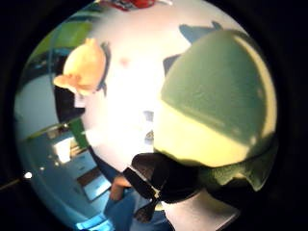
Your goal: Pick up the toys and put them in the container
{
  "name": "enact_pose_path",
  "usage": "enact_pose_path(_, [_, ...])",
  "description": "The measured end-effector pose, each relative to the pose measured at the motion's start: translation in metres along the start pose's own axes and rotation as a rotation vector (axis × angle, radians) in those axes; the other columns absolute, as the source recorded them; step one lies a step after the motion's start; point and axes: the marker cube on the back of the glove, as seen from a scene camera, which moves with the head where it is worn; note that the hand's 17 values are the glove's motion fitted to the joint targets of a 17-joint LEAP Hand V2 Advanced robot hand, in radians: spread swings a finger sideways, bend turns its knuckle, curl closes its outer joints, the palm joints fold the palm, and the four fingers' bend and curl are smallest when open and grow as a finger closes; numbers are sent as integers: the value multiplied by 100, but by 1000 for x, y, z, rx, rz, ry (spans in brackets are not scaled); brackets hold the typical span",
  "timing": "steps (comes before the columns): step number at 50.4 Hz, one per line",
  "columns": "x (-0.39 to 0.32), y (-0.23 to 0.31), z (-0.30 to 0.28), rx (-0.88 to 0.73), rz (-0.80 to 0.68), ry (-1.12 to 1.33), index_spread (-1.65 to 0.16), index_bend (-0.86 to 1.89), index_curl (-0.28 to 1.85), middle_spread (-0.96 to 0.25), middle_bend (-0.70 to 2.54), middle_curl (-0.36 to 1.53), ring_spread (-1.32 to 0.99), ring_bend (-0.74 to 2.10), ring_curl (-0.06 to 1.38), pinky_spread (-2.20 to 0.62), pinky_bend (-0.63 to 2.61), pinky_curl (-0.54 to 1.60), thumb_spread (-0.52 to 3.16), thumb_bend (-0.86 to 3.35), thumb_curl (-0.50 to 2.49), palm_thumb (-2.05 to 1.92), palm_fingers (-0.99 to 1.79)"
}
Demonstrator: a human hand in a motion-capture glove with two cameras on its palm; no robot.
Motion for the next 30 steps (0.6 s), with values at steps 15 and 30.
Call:
enact_pose_path(15, [-23,37,26,-71,-26,165,-26,-3,7,7,5,18,5,43,33,-5,157,48,84,-5,22,-4,-27])
enact_pose_path(30, [-33,45,22,106,-6,63,-33,12,4,3,36,26,-9,107,48,-19,142,39,121,15,31,32,26])
